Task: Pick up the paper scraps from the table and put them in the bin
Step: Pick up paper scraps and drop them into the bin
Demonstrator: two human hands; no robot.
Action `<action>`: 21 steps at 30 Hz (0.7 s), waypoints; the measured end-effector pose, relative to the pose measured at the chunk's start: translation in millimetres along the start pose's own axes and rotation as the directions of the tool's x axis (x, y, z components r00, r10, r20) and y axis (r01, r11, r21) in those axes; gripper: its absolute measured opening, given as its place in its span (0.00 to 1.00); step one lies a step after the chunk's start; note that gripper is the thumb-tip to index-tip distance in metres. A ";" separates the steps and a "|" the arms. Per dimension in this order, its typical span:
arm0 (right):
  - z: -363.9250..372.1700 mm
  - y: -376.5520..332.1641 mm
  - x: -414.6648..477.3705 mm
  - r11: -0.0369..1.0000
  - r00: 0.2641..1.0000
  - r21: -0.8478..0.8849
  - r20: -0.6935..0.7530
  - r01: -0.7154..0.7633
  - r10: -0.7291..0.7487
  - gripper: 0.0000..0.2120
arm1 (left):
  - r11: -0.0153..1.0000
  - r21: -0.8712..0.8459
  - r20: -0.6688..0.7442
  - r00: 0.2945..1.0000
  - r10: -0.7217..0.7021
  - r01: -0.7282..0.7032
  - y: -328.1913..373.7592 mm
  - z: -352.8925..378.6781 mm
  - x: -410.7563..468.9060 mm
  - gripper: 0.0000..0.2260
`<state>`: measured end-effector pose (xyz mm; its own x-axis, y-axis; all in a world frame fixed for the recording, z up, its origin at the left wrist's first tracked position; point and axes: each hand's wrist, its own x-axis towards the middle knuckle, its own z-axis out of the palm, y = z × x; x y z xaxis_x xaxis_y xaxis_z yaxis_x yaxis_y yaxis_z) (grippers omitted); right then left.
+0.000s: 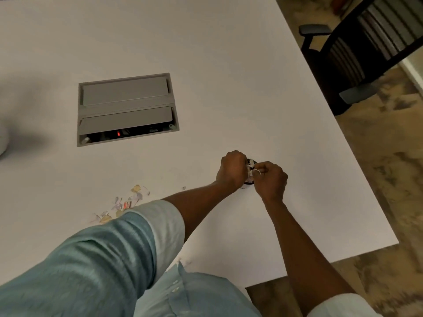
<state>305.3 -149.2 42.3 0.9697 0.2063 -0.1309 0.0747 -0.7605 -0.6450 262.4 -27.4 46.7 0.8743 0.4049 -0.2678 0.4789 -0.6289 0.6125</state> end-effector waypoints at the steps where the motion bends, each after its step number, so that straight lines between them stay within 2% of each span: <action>1: -0.3 0.1 1.4 1.000 1.000 0.004 0.001 0.002 -0.002 0.08 | 1.000 -0.007 0.013 1.000 -0.012 0.012 1.5 1.5 1.3 0.06; 9: -4.6 0.6 2.1 0.994 0.995 -0.041 -0.007 0.098 -0.098 0.16 | 0.991 0.039 0.065 0.990 0.125 -0.127 5.4 11.1 2.8 0.09; 14: 0.0 -4.5 -7.3 0.973 0.976 -0.115 -0.062 0.199 -0.207 0.16 | 0.980 0.151 -0.024 0.990 0.137 -0.132 -6.0 4.5 -13.4 0.13; 17: 10.6 -10.4 -19.0 0.958 0.960 -0.112 -0.062 0.265 -0.273 0.15 | 0.978 0.182 -0.111 0.986 0.123 -0.101 -34.9 -4.2 -28.5 0.10; 21: 35.7 -18.9 -36.4 0.928 0.927 0.027 0.049 0.372 -0.372 0.08 | 0.962 0.268 -0.076 0.995 0.069 -0.046 -106.6 -16.0 -58.5 0.07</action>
<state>260.2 -120.3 32.3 0.8595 0.5045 0.0821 0.4235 -0.6128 -0.6672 158.9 26.5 8.9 0.8967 0.4097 -0.1677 0.4416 -0.8016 0.4029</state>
